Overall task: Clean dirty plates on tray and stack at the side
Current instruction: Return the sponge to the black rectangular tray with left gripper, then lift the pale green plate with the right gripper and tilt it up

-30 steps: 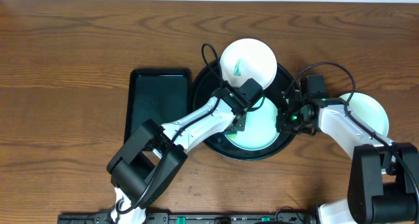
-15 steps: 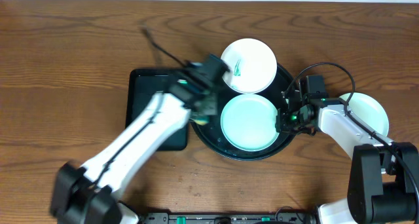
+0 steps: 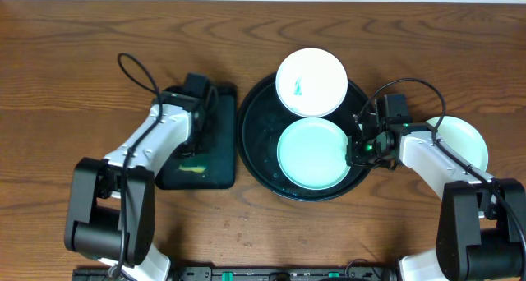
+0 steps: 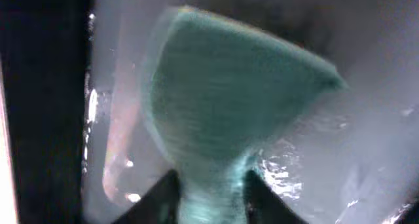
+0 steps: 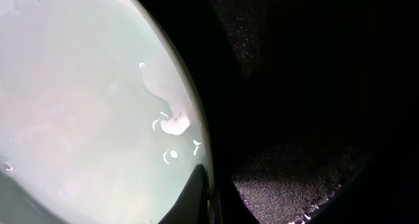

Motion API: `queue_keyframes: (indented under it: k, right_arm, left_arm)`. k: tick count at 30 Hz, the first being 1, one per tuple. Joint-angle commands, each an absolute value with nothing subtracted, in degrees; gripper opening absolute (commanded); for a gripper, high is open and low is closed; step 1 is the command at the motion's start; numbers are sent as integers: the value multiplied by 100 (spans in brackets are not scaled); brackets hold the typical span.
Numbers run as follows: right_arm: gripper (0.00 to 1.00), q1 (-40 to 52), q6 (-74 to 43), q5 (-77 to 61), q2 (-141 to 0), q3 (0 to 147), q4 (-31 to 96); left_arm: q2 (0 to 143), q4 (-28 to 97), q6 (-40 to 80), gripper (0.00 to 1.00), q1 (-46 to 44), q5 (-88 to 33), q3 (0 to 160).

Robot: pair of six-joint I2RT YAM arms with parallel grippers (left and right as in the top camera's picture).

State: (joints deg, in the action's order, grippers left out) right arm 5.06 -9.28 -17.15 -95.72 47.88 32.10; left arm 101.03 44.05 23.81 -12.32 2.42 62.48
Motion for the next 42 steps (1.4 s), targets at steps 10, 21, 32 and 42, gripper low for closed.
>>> queue_keyframes:
  k: [10, 21, 32, 42]
  right_arm:
    - [1, 534, -1087, -1219, -8871, 4766, 3481]
    - [1, 379, -1295, -1170, -7087, 4886, 3846]
    - [1, 1511, -2014, -1138, -7089, 5345, 3105]
    - [2, 3509, -2263, 471, -9150, 6005, 268]
  left_arm:
    - [7856, 4652, 2211, 74, -1127, -692, 6366]
    - [6182, 4768, 2209, 80, -1131, -687, 6366]
    - [6143, 4768, 2211, 80, -1131, -687, 6366]
    - [6143, 4768, 2209, 80, -1131, -687, 6366]
